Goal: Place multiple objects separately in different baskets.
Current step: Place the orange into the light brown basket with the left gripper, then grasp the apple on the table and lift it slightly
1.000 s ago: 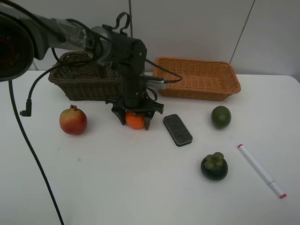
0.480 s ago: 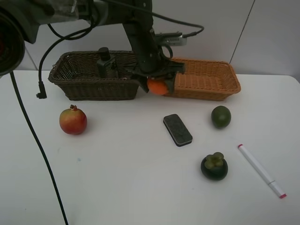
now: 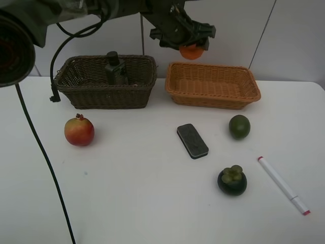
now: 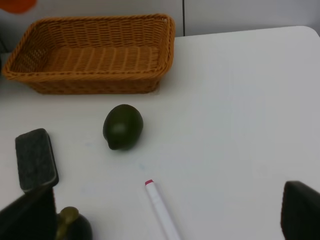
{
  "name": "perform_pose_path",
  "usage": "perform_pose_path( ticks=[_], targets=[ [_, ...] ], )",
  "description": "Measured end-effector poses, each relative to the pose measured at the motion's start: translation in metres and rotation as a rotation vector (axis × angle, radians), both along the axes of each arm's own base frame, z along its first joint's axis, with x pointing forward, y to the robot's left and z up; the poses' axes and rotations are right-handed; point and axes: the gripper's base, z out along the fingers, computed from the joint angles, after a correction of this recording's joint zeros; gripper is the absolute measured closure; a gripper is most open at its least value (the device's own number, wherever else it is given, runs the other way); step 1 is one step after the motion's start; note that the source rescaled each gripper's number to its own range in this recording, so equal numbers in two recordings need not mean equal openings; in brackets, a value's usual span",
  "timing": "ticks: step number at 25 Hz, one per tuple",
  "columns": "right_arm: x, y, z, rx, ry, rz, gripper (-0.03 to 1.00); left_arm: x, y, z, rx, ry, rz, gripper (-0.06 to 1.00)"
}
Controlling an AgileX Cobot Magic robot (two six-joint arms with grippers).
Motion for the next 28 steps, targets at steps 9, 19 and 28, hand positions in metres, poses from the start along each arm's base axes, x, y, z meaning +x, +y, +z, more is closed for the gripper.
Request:
perform_pose_path(
  ticks=[9, 19, 28],
  targets=[
    [0.0, 0.0, 0.0, 0.0, 0.0, 0.0, -0.02, 0.001, -0.001, -0.013, 0.024, 0.026, -0.003, -0.01],
    [0.0, 0.0, 0.0, 0.0, 0.0, 0.0, -0.02, -0.053, 0.032, 0.04, 0.282, 0.389, -0.094, -0.01],
    [0.0, 0.0, 0.0, 0.0, 0.0, 0.0, -0.02, -0.078, 0.061, 0.056, 0.405, 0.445, -0.065, -0.01]
  ],
)
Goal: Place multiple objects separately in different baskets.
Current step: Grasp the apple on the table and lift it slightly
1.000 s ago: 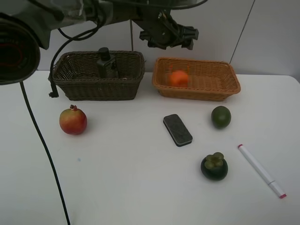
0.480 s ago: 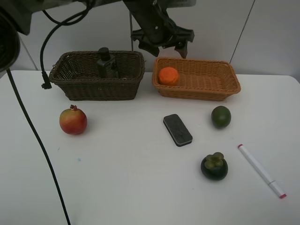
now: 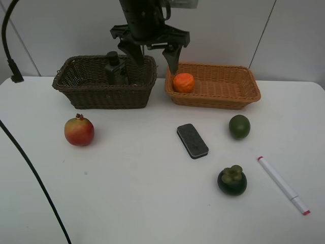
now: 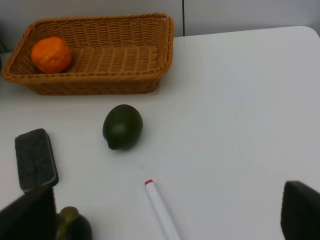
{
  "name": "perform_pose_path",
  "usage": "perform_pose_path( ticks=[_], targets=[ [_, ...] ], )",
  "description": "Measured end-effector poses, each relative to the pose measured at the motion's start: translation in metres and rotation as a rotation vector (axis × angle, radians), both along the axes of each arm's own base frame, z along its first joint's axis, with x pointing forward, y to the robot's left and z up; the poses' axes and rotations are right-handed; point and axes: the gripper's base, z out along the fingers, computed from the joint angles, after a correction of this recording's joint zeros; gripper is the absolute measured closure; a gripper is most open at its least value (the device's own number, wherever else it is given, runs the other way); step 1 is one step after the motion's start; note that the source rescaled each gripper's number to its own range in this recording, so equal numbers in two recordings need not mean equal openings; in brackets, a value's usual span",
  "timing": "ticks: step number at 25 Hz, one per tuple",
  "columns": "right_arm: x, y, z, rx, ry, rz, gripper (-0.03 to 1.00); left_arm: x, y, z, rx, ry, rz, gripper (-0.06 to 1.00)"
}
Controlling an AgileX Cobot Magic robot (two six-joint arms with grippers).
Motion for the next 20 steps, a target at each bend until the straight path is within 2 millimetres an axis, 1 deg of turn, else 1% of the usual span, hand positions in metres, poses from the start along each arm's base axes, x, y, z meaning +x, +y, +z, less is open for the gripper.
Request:
perform_pose_path(
  ticks=[2, 4, 6, 10, 13, 16, 18, 20],
  targets=[
    [0.0, 0.0, 0.0, 0.0, 0.0, 0.0, -0.02, -0.014, 0.015, 0.005, 0.033, 0.012, 0.018, -0.01],
    [0.0, 0.0, 0.0, 0.0, 0.0, 0.0, -0.02, -0.028, 0.033, 0.008, 0.064, 0.034, 0.044, -0.01],
    [0.0, 0.0, 0.0, 0.0, 0.0, 0.0, -0.02, -0.044, 0.052, 0.017, 0.086, 0.03, 0.078, -0.01],
    [0.0, 0.0, 0.0, 0.0, 0.0, 0.0, -0.02, -0.07, 0.087, 0.025, 0.13, 0.031, 0.156, -0.01],
    [0.0, 0.0, 0.0, 0.0, 0.0, 0.0, -0.02, -0.081, 0.107, 0.013, 0.164, 0.081, 0.208, -0.01],
    [0.0, 0.0, 0.0, 0.001, 0.0, 0.0, -0.02, -0.088, 0.122, -0.011, 0.228, 0.157, 0.234, -0.01],
    [0.0, 0.0, 0.0, 0.001, 0.0, 0.0, -0.02, -0.09, 0.131, -0.024, 0.247, 0.181, 0.251, -0.01],
    [0.0, 0.0, 0.0, 0.001, 0.0, 0.0, -0.02, -0.089, 0.135, -0.034, 0.237, 0.166, 0.26, -0.01]
  ],
)
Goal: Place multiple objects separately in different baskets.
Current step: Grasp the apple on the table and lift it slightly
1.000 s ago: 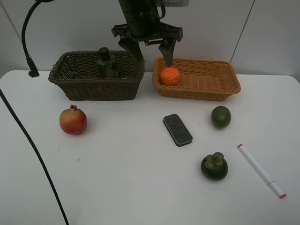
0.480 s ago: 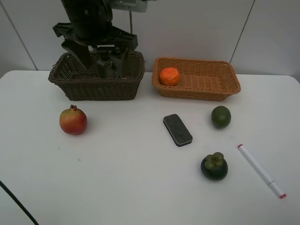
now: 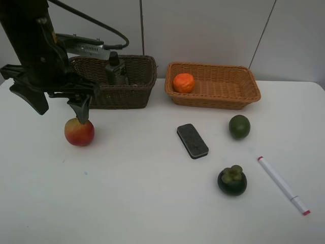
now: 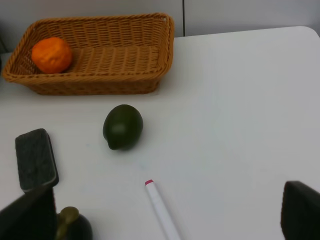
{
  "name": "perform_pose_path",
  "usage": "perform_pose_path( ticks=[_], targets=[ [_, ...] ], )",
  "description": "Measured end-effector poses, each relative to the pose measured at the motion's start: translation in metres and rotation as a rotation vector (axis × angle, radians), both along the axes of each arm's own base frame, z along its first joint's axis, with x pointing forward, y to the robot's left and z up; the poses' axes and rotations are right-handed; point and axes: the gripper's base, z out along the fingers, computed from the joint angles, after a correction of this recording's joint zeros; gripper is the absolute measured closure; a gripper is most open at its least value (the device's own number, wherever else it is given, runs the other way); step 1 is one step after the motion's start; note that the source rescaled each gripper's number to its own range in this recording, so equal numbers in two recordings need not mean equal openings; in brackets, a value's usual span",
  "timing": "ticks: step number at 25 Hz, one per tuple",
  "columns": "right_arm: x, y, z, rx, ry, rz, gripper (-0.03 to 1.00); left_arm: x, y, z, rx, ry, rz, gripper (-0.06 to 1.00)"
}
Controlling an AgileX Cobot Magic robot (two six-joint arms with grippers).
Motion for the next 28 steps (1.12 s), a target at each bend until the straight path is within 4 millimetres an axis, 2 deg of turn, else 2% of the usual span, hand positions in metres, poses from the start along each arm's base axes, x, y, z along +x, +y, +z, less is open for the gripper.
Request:
perform_pose_path(
  ticks=[6, 14, 21, 28],
  targets=[
    [0.0, 0.0, 0.0, 0.0, 0.0, 0.0, -0.02, 0.001, 0.009, -0.02, 0.029, -0.059, -0.026, -0.01],
    [0.0, 0.0, 0.0, 0.0, 0.0, 0.0, -0.02, 0.014, 0.019, -0.029, 0.021, -0.123, 0.019, -0.01],
    [0.0, 0.0, 0.0, -0.001, 0.0, 0.0, -0.02, 0.032, 0.02, -0.073, -0.002, -0.057, 0.069, -0.01],
    [0.0, 0.0, 0.0, -0.001, 0.0, 0.0, -0.02, 0.039, 0.016, -0.105, -0.006, -0.02, 0.062, -0.01]
  ],
)
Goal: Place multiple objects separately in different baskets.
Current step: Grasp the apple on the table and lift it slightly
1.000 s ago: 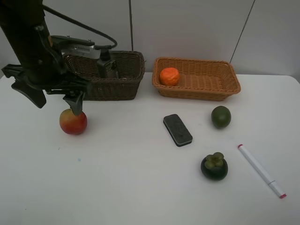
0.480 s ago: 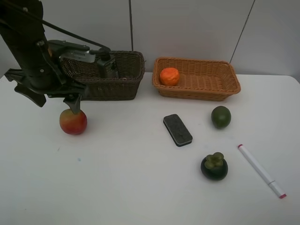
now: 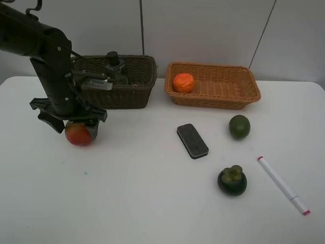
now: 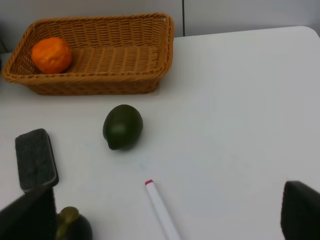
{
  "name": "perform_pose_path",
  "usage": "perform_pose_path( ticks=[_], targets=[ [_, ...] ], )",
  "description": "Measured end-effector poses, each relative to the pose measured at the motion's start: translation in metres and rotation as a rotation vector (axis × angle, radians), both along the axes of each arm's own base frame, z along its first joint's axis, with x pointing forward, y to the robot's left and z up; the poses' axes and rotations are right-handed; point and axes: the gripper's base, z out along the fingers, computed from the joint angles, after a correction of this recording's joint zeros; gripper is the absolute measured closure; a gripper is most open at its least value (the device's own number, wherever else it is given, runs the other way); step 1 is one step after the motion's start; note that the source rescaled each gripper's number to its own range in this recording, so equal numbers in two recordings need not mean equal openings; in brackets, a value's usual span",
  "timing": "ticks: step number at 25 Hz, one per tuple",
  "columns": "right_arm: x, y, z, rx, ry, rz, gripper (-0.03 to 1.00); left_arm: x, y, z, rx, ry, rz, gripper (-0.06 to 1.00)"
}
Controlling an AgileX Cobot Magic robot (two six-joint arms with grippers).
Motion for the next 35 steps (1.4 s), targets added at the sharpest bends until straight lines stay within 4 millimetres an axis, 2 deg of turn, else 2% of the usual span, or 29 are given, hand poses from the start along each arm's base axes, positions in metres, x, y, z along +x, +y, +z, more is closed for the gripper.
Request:
perform_pose_path(
  ticks=[3, 10, 19, 28, 30, 32, 35],
  targets=[
    [0.0, 0.0, 0.0, 0.0, 0.0, 0.0, -0.02, 0.001, 0.001, -0.007, 0.004, 0.014, 0.004, -0.02],
    [0.0, 0.0, 0.0, 0.0, 0.0, 0.0, -0.02, 0.004, 0.006, -0.008, -0.002, 0.0, 0.018, -0.02],
    [0.0, 0.0, 0.0, 0.0, 0.0, 0.0, -0.02, 0.009, 0.004, -0.048, 0.009, 0.048, 0.017, -0.02],
    [0.0, 0.0, 0.0, 0.0, 0.0, 0.0, -0.02, 0.014, 0.003, -0.05, -0.002, 0.016, 0.031, -0.02],
    [0.0, 0.0, 0.0, 0.0, 0.0, 0.0, -0.02, 0.014, 0.003, -0.05, -0.001, 0.018, 0.031, 0.02],
    [0.0, 0.0, 0.0, 0.0, 0.0, 0.0, -0.02, 0.013, 0.003, -0.05, 0.001, 0.021, 0.032, 0.18],
    [0.0, 0.0, 0.0, 0.0, 0.0, 0.0, -0.02, 0.013, 0.003, -0.049, 0.004, 0.029, 0.032, 0.18]
  ],
)
